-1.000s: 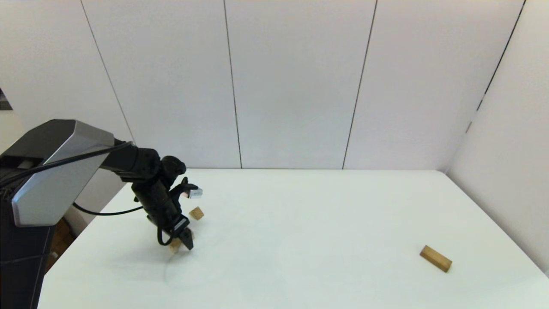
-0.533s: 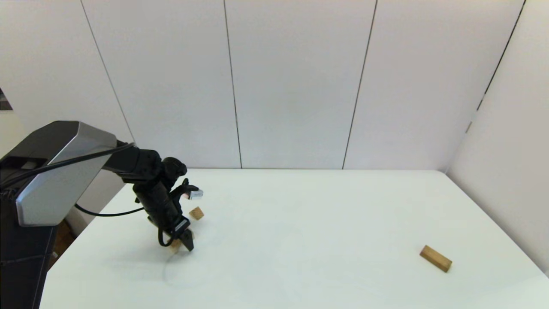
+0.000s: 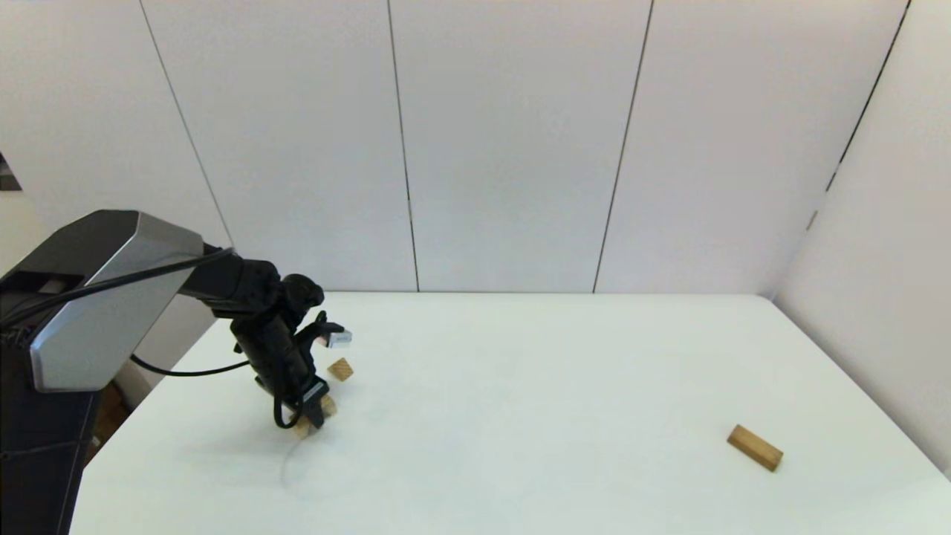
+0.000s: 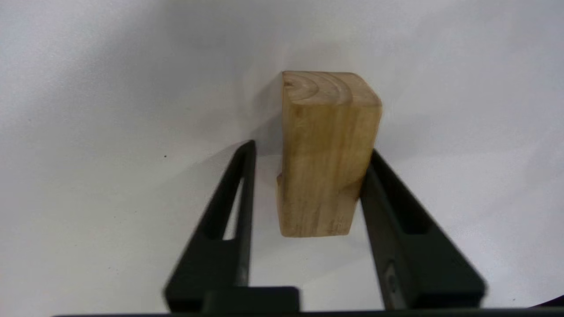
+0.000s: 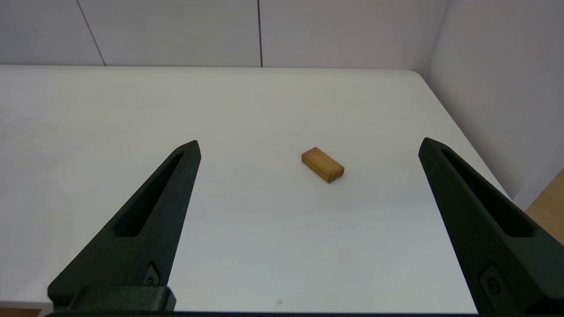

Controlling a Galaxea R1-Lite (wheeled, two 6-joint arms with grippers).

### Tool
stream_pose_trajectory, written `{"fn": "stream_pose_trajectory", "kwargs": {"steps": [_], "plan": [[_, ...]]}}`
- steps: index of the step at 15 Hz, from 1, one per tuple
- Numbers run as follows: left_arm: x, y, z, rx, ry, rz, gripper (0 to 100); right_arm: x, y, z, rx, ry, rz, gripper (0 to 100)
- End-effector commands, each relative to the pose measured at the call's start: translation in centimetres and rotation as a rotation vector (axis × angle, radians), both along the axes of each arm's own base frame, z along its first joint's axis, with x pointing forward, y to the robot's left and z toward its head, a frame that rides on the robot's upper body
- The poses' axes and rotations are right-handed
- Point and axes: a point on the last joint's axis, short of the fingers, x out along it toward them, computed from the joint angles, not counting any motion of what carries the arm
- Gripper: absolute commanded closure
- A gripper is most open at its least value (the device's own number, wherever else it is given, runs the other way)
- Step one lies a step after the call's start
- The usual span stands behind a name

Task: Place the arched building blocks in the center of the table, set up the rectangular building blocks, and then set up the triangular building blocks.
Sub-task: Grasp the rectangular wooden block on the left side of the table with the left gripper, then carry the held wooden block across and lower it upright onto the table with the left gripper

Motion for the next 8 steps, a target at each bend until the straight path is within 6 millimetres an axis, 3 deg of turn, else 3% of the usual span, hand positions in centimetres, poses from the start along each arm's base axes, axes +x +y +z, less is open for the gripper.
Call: {"fn": "stream_pose_trajectory", "kwargs": {"steps": [1,5,8], "plan": [[0.0,0.1,0.3,-0.002,-0.006,-0.001,100,0.0,0.0,0.0,0.000,-0.001,0.001,0],[-0.2,0.0,2.6,-0.007,-0.067,-0.007,100,0.0,0.0,0.0,0.000,-0.001,0.001,0],[-0.6,-2.4,5.2,-0.022,-0.144,-0.072,100,0.0,0.0,0.0,0.000,0.001,0.001,0]]}}
